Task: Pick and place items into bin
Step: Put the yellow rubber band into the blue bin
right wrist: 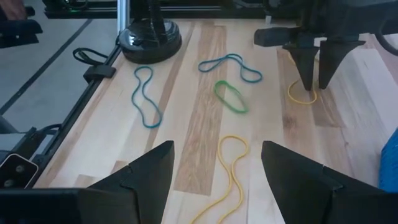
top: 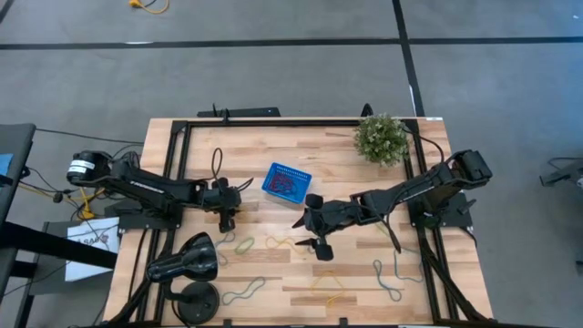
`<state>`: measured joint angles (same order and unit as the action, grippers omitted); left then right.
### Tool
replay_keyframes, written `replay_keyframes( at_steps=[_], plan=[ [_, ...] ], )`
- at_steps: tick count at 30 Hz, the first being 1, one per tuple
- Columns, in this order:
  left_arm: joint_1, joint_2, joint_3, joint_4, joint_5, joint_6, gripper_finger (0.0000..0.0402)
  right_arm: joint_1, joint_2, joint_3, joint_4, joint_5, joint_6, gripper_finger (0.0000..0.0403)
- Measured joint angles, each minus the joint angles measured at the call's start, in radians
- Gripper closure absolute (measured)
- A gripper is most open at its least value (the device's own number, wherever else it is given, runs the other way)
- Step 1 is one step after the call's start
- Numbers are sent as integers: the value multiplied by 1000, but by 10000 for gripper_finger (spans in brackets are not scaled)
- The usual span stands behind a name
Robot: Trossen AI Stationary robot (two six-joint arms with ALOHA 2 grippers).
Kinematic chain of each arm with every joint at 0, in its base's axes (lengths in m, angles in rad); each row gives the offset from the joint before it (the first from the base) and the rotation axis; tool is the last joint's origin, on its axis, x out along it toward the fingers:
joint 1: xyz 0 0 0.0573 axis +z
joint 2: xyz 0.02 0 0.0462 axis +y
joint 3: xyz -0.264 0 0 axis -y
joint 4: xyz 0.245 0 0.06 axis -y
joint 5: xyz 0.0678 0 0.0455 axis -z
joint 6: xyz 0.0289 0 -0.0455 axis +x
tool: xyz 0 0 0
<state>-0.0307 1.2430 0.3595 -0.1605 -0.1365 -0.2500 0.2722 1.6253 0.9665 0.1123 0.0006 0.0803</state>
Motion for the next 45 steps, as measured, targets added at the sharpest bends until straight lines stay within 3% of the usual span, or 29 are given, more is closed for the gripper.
replay_keyframes(
  at_steps=[7, 16, 30, 34, 37, 45],
  plan=[
    [1, 1, 0, -28, -11, -2, 394, 0, 0, 0, 0, 0, 0, 164],
    [2, 1, 8, 3, -9, 0, 401, 0, 0, 0, 0, 0, 0, 164],
    [1, 2, 173, -100, -1, 83, 401, 0, 0, 0, 0, 0, 0, 164],
    [1, 2, 213, -101, -56, 118, 401, 0, 0, 0, 0, 0, -1, 164],
    [1, 2, 276, -99, -131, 154, 401, 0, 0, 0, 0, 0, -1, 164],
    [5, 1, 539, -105, -194, 392, 401, 0, 0, 0, 0, 0, -1, 164]
  ],
)
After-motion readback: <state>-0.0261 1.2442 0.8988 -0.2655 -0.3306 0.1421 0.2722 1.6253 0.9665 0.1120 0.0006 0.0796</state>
